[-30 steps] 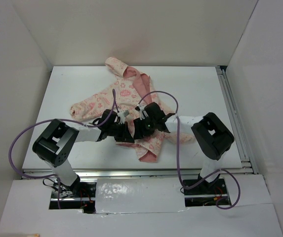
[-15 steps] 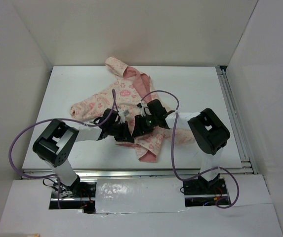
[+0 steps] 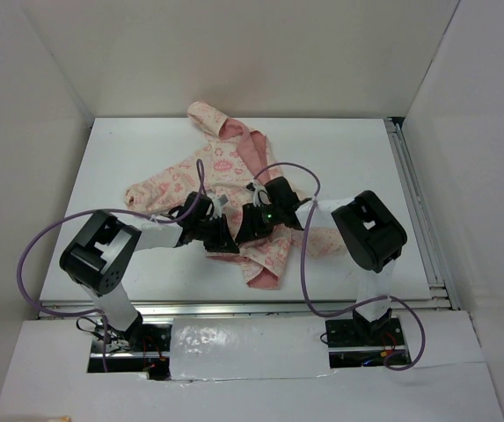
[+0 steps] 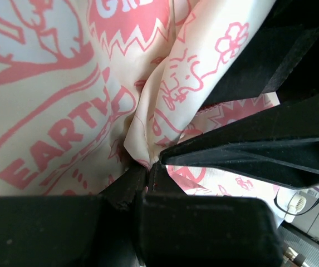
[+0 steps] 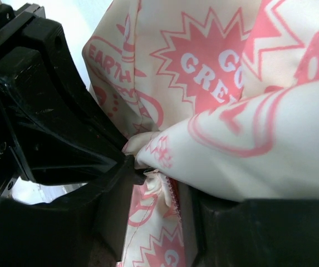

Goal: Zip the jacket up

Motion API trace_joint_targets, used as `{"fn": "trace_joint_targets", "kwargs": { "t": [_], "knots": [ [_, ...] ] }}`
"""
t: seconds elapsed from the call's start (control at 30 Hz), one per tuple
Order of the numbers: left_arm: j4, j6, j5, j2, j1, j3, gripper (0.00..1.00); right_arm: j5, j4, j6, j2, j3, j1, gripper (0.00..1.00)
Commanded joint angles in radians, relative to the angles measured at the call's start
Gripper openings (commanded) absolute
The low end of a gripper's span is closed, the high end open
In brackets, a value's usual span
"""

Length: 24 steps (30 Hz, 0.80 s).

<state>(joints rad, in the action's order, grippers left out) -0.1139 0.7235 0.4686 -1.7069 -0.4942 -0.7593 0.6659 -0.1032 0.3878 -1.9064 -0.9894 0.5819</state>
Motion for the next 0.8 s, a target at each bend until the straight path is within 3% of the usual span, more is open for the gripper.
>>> {"fn": "trace_joint_targets", "kwargs": {
  "t": [0.0, 0.33, 0.77],
  "knots": [
    [0.031, -0.002, -0.102, -0.043, 0.005, 0.003, 0.00, 0.074, -0.029, 0.003, 0.004, 0.012, 0.018, 0.41],
    [0.040, 0.017, -0.119, -0.042, 0.034, 0.017, 0.00, 0.110, -0.078, 0.000, 0.021, 0.061, 0.007, 0.31],
    [0.039, 0.020, -0.111, -0.046, 0.062, 0.023, 0.00, 0.181, -0.139, -0.013, 0.079, 0.113, -0.004, 0.36]
  ]
}}
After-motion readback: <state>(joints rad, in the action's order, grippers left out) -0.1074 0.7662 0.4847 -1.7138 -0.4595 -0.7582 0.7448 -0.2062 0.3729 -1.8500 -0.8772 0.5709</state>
